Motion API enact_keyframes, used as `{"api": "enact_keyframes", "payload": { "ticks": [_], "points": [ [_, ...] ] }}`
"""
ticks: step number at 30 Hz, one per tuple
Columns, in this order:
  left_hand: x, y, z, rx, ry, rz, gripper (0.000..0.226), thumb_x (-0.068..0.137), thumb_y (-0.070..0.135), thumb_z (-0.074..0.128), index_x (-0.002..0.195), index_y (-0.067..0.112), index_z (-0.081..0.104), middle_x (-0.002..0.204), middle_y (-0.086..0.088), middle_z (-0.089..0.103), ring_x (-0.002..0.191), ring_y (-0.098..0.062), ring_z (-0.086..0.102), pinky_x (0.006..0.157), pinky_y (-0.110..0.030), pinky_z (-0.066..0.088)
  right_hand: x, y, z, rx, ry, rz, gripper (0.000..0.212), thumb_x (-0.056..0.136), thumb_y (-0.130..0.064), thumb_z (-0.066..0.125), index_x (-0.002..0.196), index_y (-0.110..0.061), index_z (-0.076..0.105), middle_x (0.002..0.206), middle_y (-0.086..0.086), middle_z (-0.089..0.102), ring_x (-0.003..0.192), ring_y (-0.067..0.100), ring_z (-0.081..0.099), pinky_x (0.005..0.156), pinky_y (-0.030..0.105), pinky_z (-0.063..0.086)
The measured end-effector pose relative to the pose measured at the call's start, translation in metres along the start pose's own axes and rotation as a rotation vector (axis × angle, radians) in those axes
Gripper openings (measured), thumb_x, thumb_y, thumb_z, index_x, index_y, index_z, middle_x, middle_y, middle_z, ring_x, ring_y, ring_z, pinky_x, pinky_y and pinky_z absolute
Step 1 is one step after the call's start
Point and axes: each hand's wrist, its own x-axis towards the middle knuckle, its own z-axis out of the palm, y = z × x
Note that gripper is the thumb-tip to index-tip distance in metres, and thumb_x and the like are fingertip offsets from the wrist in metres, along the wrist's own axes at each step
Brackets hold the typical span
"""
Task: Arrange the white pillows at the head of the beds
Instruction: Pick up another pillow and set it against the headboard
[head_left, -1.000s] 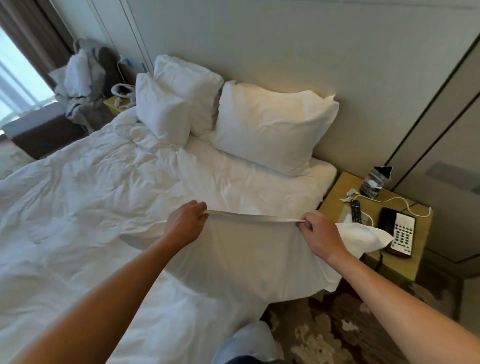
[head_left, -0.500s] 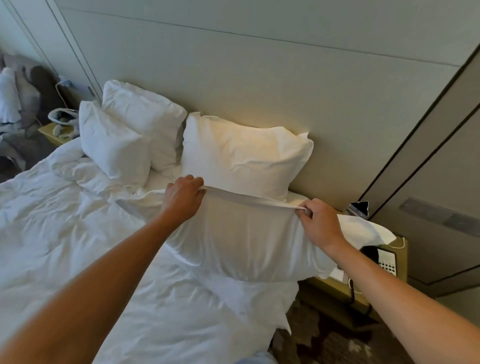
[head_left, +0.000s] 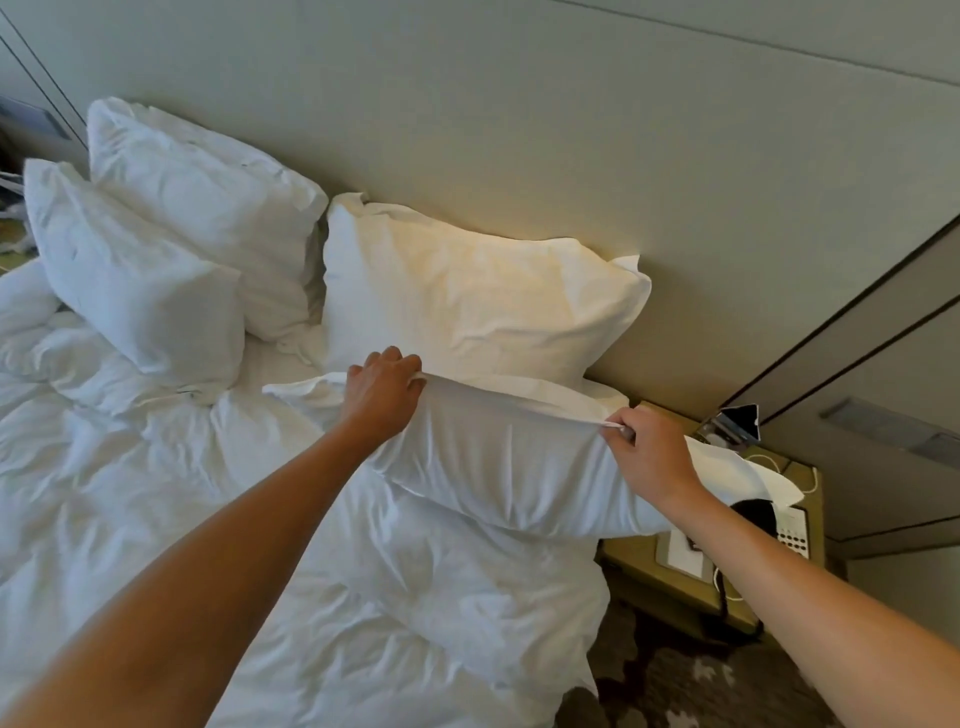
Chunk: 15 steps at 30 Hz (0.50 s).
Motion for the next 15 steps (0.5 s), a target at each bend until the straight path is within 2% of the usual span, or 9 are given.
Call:
{"api": "enact_keyframes", "payload": {
  "ticks": [5, 8, 12, 15],
  "points": [
    [0.037, -0.029, 0.007, 0.037, -0.042, -0.025, 0.022, 0.102, 0.033, 0.052, 0.109, 0.02, 0.068, 0.105, -0.007, 0.061, 0.1, -0.033, 0.06, 0.088, -0.047, 0.045, 0.037, -0.012, 0.034, 0.027, -0.08, 0.06, 0.032, 0.102, -0.022, 0.065, 0.071, -0.024, 0.059, 0.068, -0.003, 0.053, 0.064, 0.016, 0.051, 0.056, 0.028, 0.03],
    [0.056, -0.054, 0.007, 0.076, -0.056, -0.049, 0.024, 0.102, 0.033, 0.052, 0.112, 0.019, 0.069, 0.108, -0.007, 0.061, 0.102, -0.032, 0.06, 0.087, -0.046, 0.043, 0.054, -0.026, 0.06, 0.05, -0.103, 0.075, 0.041, 0.102, -0.022, 0.066, 0.063, -0.028, 0.052, 0.06, -0.006, 0.049, 0.059, 0.012, 0.048, 0.053, 0.028, 0.029],
    [0.076, -0.091, 0.0, 0.118, -0.071, -0.094, 0.025, 0.102, 0.033, 0.051, 0.114, 0.02, 0.069, 0.11, -0.007, 0.061, 0.105, -0.032, 0.06, 0.089, -0.047, 0.043, 0.074, -0.047, 0.096, 0.115, -0.159, 0.076, 0.035, 0.1, -0.022, 0.068, 0.066, -0.02, 0.06, 0.056, -0.007, 0.05, 0.057, 0.01, 0.05, 0.055, 0.029, 0.036],
    [0.091, -0.118, -0.009, 0.151, -0.068, -0.129, 0.025, 0.102, 0.033, 0.051, 0.114, 0.02, 0.069, 0.112, -0.009, 0.062, 0.109, -0.034, 0.059, 0.091, -0.048, 0.042, 0.092, -0.07, 0.119, 0.158, -0.175, 0.067, 0.045, 0.099, -0.02, 0.069, 0.059, -0.029, 0.051, 0.052, -0.008, 0.046, 0.054, 0.006, 0.047, 0.054, 0.027, 0.035]
  ]
}}
